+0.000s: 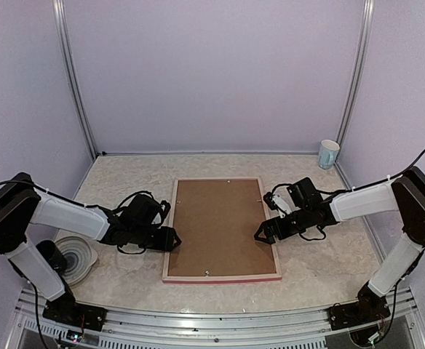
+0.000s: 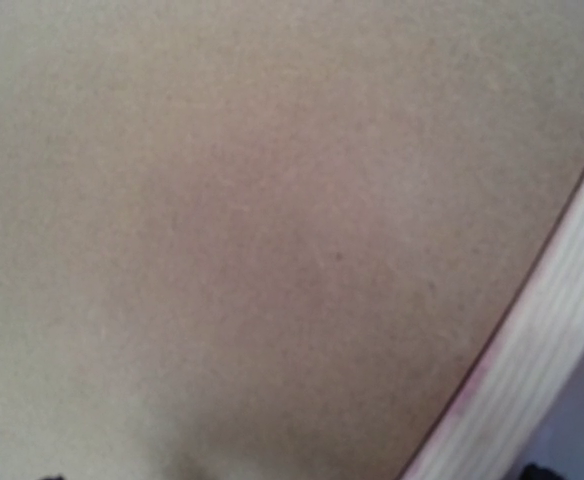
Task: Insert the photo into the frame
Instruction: Press the fastener onto the backboard.
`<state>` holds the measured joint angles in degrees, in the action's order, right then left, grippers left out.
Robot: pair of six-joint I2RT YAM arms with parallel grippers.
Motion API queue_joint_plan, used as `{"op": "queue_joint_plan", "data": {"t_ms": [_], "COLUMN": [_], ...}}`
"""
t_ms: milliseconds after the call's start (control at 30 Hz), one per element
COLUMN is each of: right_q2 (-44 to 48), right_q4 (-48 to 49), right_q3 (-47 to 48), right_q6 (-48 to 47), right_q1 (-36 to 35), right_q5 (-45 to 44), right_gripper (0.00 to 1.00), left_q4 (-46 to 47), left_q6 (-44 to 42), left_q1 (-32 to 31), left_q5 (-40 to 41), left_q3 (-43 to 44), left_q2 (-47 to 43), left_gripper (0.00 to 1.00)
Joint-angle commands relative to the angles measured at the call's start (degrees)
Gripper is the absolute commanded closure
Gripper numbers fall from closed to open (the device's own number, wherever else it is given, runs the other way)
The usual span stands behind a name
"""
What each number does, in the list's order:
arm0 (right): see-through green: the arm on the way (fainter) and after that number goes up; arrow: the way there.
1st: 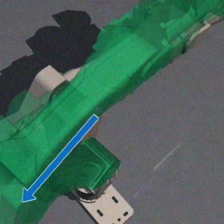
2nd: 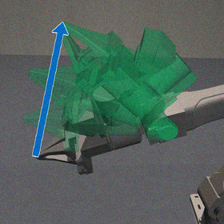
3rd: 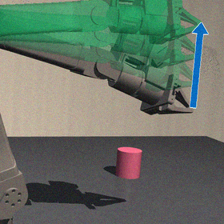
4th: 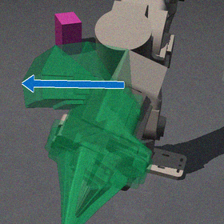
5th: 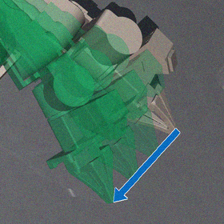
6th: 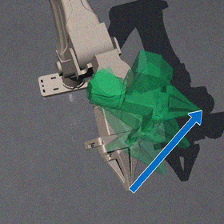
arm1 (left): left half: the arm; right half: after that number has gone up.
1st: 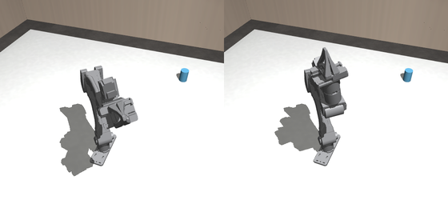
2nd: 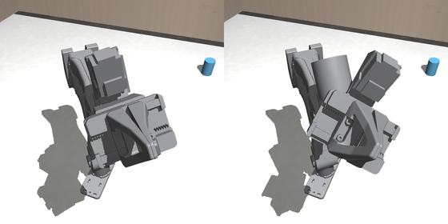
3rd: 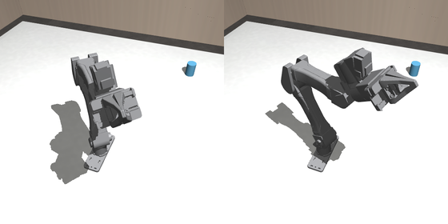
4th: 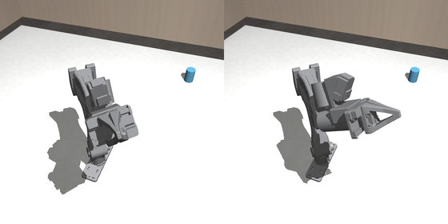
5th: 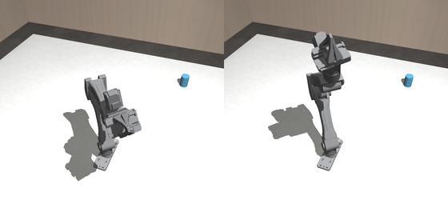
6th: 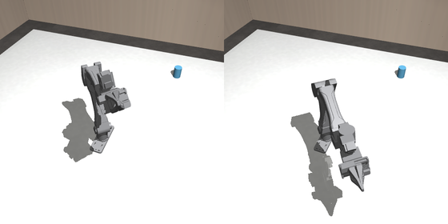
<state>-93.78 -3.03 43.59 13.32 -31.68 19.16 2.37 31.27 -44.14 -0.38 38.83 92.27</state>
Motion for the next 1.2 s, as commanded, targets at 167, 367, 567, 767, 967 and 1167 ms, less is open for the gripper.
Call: {"op": "queue_joint_plan", "data": {"t_ms": [167, 367, 567, 767, 967, 1167], "right_q2": [-0.38, -0.2, 0.35, 0.85, 0.96, 1.57], "right_q4": [-0.14, -0.3, -0.31, -0.66, -0.84, -0.97], "right_q3": [0.61, 0.78, 0.4, 0.52, 0.54, 0.24], "right_q6": [-0.23, -0.25, -0.15, -0.23, -0.19, -0.29], "right_q1": [0.57, 0.57, 0.57, 0.57, 0.57, 0.57], "right_q5": [-0.51, -0.38, -0.29, -0.33, -0.25, -0.39], "right_gripper": [0.01, 0.01, 0.01, 0.01, 0.01, 0.01], "left_q4": [0.06, 1.06, 2.68, 3.48, 1.96, -3.06], "left_q6": [2.27, 3.37, 4.79, 6.08, 5.57, -0.09], "left_q1": [-0.59, -0.6, -0.6, -0.68, -0.74, -2.31], "left_q5": [2.05, 1.81, 1.14, 1.44, 2.75, 5.2], "left_q3": [0.81, 0.73, 0.01, -0.71, -0.05, 2.86], "left_q2": [1.46, 2.19, 2.32, 1.04, -0.05, -0.66], "left_gripper": [0.49, 0.49, 0.49, 0.49, 0.5, 0.49]}}
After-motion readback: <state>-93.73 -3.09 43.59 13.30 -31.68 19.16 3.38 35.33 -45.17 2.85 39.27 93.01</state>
